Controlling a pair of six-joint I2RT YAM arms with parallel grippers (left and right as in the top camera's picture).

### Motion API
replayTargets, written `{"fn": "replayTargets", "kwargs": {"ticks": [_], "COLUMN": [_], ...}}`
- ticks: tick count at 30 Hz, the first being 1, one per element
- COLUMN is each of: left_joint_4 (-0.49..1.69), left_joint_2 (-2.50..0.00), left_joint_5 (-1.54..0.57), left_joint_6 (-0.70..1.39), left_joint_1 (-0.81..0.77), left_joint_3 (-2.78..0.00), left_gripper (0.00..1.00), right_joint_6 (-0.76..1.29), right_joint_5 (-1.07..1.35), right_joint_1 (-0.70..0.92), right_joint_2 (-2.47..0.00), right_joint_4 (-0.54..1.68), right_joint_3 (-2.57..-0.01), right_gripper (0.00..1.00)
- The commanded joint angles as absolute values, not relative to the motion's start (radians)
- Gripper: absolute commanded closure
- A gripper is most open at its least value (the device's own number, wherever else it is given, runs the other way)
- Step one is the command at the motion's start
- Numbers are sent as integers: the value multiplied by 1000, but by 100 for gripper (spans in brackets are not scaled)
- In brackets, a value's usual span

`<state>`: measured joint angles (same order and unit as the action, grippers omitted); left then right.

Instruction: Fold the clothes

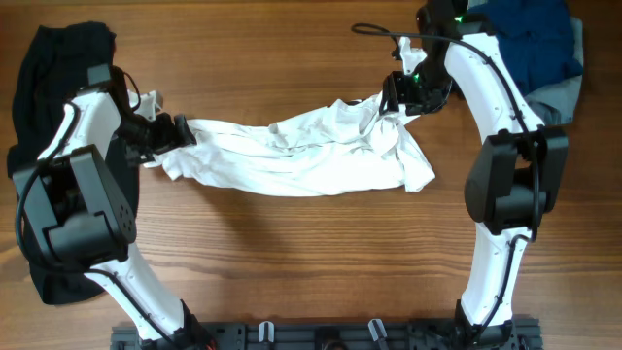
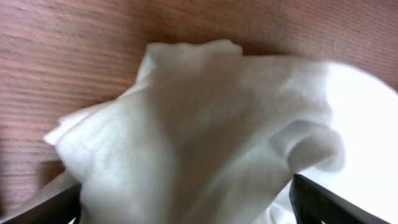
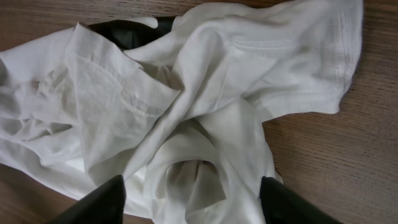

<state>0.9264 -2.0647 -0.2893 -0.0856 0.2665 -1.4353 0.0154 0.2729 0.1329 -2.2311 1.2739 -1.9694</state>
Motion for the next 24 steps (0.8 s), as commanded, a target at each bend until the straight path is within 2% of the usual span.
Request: {"fn": "replayTargets", "kwargs": {"ticks": [1,2,3,8,13,18,24], "left_joint_4": [1016,1041,1065,1150,1202,1250,1241], "left_joint_2": [-2085,-2081,-2078,-2040,-2014,-2014,-2016], "left_joint_5": [-199,-166,-146,-140,-140,-148,-155], "left_joint_6": [45,65,65,38,4,8,89], "left_joint_1": [276,289,308,403,382,240,-45], "left_joint_3": [-1433,-1449,-1476,-1668,-1704,-1704,-1704], "left_gripper": [70,94,96,96,96,96,94], "right_joint_6": [115,116,116,114,115,115,115], "right_joint_5": [291,295,305,339,340,342,342], "right_joint_1": [137,138,139,146,146,147,147], "right_joint_2": [-2210,-2210,-2210,-2210,-2210,-2210,-2210], "right_joint_4": [1269,1267,1266,1266,1267,1266,1264], "right_joint_3": [-1971,-1971,-1971,-1971,-1971,-1971,-1971], "right_gripper": [18,16,15,14,13,12,11]}}
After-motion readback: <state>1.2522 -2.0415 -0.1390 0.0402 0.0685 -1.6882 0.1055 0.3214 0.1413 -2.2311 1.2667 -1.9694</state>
